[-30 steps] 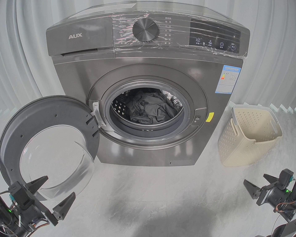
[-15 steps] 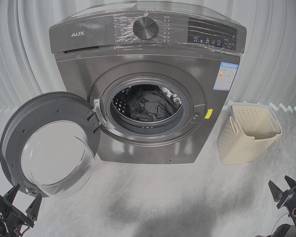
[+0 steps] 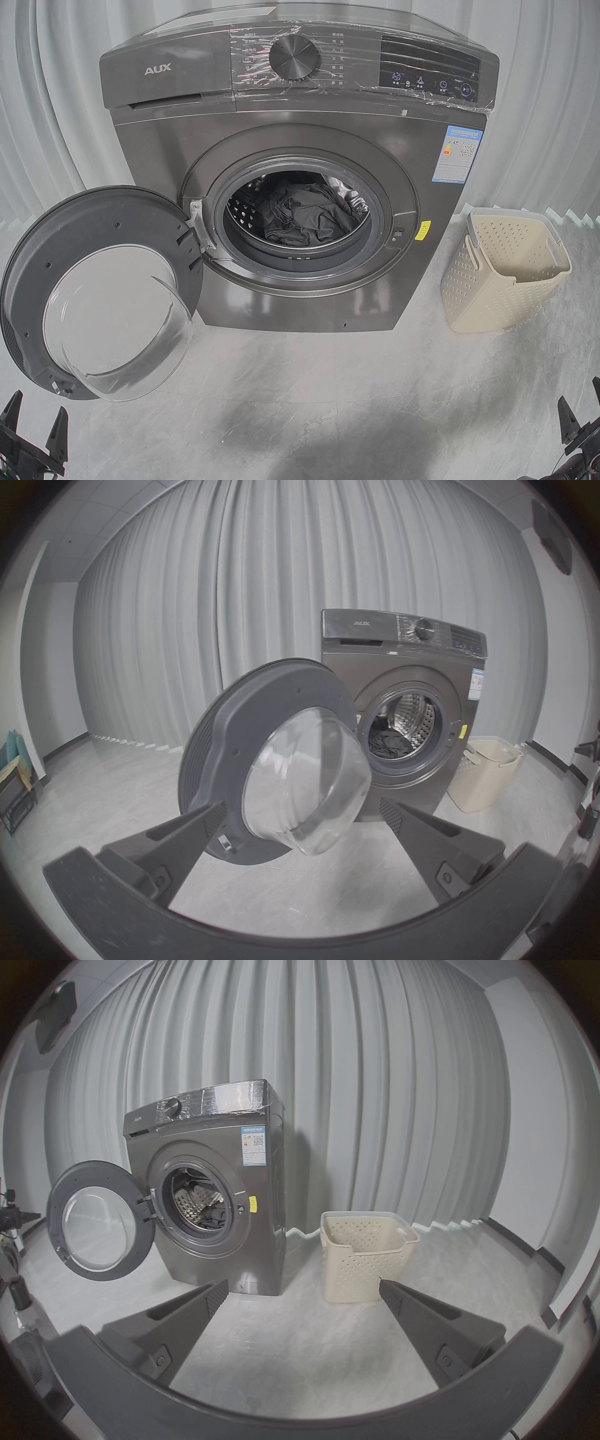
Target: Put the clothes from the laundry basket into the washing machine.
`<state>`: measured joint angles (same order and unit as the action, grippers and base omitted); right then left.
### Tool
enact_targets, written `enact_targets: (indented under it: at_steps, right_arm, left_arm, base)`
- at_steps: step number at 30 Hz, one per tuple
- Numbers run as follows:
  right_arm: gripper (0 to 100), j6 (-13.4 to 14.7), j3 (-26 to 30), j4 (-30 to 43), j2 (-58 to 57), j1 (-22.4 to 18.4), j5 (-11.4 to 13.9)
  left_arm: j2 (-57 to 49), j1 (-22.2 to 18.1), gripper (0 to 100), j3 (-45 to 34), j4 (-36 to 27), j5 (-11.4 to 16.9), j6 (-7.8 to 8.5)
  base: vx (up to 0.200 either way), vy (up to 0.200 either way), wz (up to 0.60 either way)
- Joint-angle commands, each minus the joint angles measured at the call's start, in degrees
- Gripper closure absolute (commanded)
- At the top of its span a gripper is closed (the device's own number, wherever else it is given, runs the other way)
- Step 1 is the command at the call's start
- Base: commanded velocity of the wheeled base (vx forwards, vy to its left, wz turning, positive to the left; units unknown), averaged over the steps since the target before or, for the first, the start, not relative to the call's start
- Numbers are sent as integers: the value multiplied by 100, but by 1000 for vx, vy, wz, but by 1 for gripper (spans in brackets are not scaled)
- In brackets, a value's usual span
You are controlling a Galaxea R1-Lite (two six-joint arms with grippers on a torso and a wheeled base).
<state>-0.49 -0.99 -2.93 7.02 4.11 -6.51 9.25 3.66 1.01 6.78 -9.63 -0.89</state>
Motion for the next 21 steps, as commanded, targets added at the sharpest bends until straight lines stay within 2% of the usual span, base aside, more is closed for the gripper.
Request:
enact_targets:
  at_steps: [1,2,3,4,5,6,7,8,9,10,11,12,13,15,17,21]
  right_arm:
    - [0,-109,-16,240,-500,-464,633]
    - [0,31,-42,301,-588,-420,1134]
    - [0,58,-42,293,-641,-402,1512]
    - [0,295,-95,442,-667,-402,1890]
    - [0,427,-112,477,-658,-428,1600]
    - [0,409,-112,477,-658,-428,1249]
    - [0,189,-130,530,-658,-428,563]
    - [0,66,-130,530,-649,-402,352]
    - [0,-30,-121,521,-649,-402,440]
    - [0,-83,20,442,-676,-411,879]
    - [0,-153,72,416,-693,-393,1090]
    - [0,-153,72,416,-693,-393,1090]
    - [0,-83,28,468,-649,-393,923]
    - [0,-57,46,416,-676,-420,818]
    - [0,-39,55,407,-676,-411,792]
    - [0,-39,55,407,-685,-402,783]
  left_arm:
    - [-925,-375,0,-75,-379,471,89]
    - [-925,-375,0,-57,-405,506,89]
    - [-925,-375,0,-31,-467,524,80]
    - [-925,-366,0,-75,-467,585,98]
    - [-925,-366,0,-75,-467,664,71]
    - [-925,-366,0,-75,-467,717,63]
    - [-925,-366,0,-84,-511,858,-25]
    - [-925,-366,0,-92,-634,937,-8]
    - [-925,-357,0,-84,-695,981,-16]
    - [-925,-357,0,-57,-792,1095,36]
    - [-925,-366,0,-57,-783,1130,89]
    - [-925,-366,0,-84,-722,1139,107]
    - [-925,-366,0,-84,-704,1139,98]
    - [-925,-366,0,-84,-695,1112,1]
    - [-925,-366,0,-84,-695,1042,-78]
    - [-925,-366,0,-92,-695,1007,-52]
  base:
    - [0,0,0]
    - [0,0,0]
    - [0,0,0]
    - [0,0,0]
    - [0,0,0]
    - [0,0,0]
    - [0,0,0]
    - [0,0,0]
    - [0,0,0]
    - [0,0,0]
    - [0,0,0]
    - [0,0,0]
    - [0,0,0]
    - [0,0,0]
    - [0,0,0]
    - [0,0,0]
